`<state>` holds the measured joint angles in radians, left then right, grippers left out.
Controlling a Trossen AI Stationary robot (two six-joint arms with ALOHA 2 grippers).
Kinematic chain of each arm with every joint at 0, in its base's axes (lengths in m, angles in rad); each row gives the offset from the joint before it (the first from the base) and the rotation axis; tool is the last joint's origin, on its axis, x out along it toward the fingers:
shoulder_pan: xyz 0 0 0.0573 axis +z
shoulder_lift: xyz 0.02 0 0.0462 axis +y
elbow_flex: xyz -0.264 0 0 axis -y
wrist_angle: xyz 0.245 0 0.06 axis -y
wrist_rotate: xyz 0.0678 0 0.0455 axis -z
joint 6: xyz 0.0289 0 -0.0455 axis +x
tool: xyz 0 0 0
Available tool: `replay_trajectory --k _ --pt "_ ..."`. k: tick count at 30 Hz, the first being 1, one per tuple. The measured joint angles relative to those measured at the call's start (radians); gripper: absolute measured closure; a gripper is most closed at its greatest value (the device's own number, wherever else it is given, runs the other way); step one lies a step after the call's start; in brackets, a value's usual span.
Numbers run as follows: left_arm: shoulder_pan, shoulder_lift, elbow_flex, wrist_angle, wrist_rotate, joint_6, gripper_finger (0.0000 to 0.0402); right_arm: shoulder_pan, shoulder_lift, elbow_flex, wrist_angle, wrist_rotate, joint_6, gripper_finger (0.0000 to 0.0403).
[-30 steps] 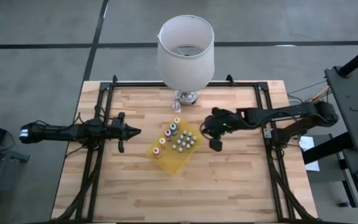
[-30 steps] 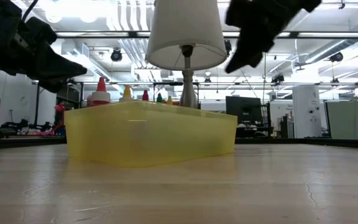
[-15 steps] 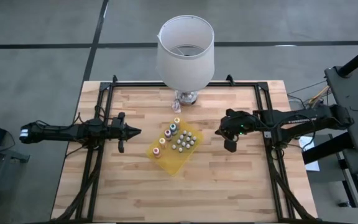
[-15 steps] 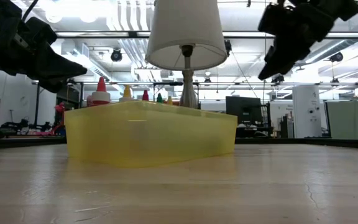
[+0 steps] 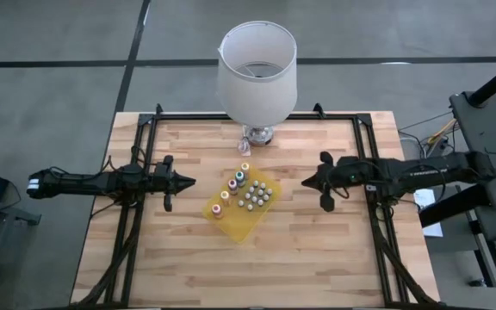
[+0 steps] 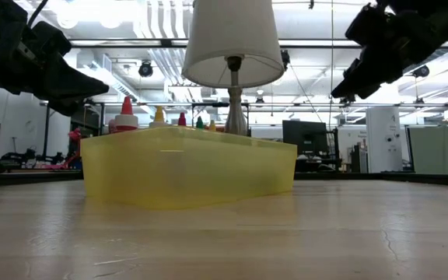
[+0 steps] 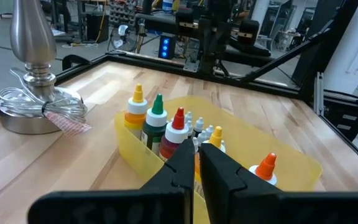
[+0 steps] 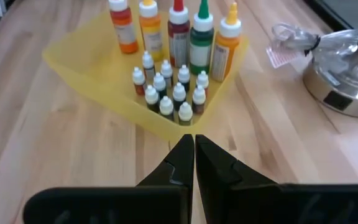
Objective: Pick & Place food coloring
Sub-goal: Return to Home Position
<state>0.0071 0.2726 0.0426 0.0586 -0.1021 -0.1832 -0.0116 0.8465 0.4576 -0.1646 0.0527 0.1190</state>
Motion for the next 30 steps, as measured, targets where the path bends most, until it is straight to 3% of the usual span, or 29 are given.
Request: replay_trajectory --k 9,19,30 --pt "0.0 0.0 0.0 0.0 0.0 0.0 0.0401 0.0 -0.112 -0.14 0.158 0.001 -0.019 0.0394" --pt "0.0 0.0 0.0 0.0 0.0 0.0 0.0401 0.0 -0.272 -0.24 0.22 0.002 -0.096 0.0394" --pt "0.0 0.0 0.0 0.0 0.0 0.0 0.0401 0.0 -0.34 -0.321 0.338 0.002 -0.131 0.0394"
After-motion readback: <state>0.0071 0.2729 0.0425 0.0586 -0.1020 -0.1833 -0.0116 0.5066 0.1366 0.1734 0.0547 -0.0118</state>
